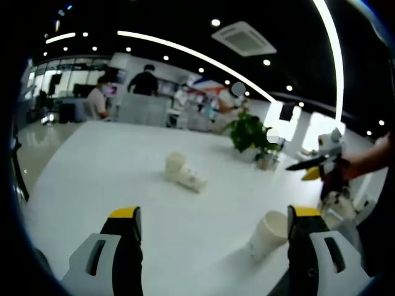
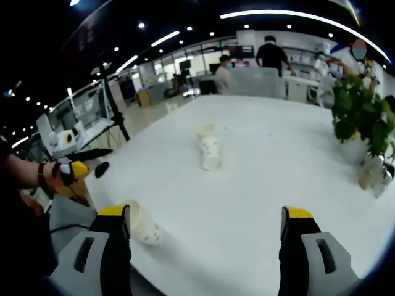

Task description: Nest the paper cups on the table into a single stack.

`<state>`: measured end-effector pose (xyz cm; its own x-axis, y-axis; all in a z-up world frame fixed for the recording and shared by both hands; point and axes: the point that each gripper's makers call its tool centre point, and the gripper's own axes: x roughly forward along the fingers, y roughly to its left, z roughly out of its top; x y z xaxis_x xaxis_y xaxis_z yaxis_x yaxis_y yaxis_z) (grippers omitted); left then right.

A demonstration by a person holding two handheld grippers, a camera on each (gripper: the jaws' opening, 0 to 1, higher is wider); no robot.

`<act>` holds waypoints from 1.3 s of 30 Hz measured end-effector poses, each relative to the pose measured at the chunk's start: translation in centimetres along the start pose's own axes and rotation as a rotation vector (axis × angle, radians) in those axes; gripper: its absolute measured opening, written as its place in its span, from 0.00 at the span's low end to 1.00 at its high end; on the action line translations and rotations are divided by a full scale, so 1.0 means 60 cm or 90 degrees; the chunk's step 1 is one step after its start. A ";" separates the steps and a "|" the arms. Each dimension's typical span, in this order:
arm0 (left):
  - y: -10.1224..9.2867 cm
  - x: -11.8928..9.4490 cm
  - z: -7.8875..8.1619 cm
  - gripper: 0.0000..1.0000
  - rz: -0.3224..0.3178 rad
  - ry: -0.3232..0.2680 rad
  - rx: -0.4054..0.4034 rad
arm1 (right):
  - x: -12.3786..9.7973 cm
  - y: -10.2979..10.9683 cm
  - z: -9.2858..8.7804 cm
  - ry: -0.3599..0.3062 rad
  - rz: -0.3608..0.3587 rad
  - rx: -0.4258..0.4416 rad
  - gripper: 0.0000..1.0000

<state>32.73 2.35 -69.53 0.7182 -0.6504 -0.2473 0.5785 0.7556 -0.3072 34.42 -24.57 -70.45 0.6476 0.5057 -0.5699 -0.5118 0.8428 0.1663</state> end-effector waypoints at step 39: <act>0.019 -0.009 -0.004 0.97 0.016 0.000 0.028 | 0.129 0.018 0.164 0.025 0.062 -0.132 0.91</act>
<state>32.92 3.58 -69.97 0.7332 -0.6306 -0.2545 0.5760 0.7748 -0.2607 44.43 -17.91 -66.80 0.5690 0.5717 -0.5911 -0.6783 0.7327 0.0556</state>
